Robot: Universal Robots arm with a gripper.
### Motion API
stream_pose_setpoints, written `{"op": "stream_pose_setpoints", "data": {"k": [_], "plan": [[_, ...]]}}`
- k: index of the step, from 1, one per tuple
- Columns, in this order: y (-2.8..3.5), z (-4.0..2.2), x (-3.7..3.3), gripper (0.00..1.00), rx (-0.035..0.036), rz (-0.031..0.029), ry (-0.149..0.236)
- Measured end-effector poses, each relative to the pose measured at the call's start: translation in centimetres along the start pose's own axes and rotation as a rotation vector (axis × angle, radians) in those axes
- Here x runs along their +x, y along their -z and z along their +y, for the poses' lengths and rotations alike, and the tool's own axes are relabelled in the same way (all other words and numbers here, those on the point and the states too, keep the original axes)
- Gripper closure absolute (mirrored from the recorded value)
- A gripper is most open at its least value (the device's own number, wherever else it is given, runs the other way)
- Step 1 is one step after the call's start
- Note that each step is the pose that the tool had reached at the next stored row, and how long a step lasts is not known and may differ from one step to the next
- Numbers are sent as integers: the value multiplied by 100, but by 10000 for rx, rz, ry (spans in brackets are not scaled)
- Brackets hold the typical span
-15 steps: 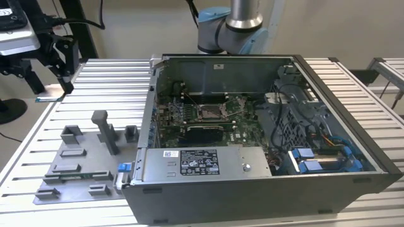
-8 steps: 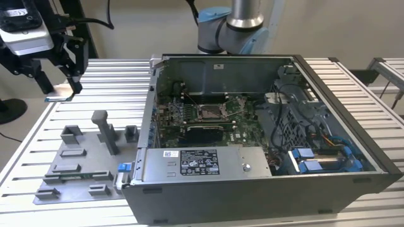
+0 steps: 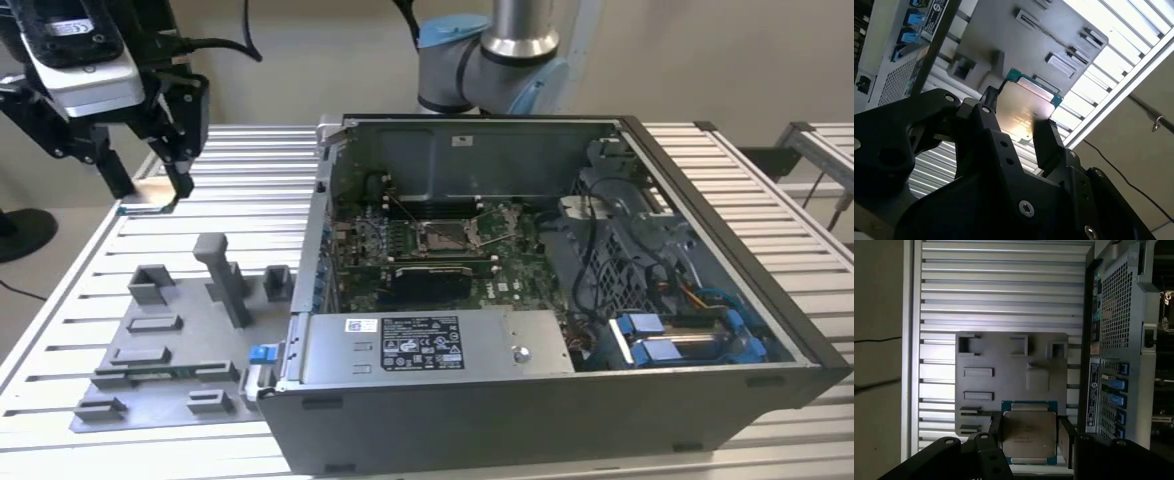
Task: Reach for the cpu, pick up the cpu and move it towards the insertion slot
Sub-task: 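Pick up the cpu and move it towards the insertion slot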
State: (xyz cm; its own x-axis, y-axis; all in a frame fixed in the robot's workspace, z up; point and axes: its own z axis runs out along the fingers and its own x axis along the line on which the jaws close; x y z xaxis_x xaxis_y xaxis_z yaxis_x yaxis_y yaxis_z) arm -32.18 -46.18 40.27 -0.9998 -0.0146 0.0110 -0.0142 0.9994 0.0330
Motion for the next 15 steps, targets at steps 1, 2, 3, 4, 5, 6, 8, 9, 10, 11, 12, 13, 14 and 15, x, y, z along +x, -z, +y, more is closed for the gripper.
{"op": "stream_pose_setpoints", "data": {"k": [1,2,3,4,5,6,8,9,10,11,12,13,14,15], "plan": [[0,0,-23,100,0,0,0],[0,-1,-44,100,-1,0,0],[0,-1,-69,100,-1,1,0],[1,-1,-91,100,0,1,0],[1,-2,-114,100,0,2,0],[1,-2,-138,100,0,2,0],[2,-3,-186,100,0,3,0],[2,-3,-210,100,0,4,1],[2,-3,-235,100,-1,3,2],[3,-4,-260,100,-1,4,1],[3,-4,-283,100,-1,4,1],[4,-4,-307,100,0,5,2],[4,-5,-329,100,0,5,2],[4,-5,-353,100,0,4,2]]}}
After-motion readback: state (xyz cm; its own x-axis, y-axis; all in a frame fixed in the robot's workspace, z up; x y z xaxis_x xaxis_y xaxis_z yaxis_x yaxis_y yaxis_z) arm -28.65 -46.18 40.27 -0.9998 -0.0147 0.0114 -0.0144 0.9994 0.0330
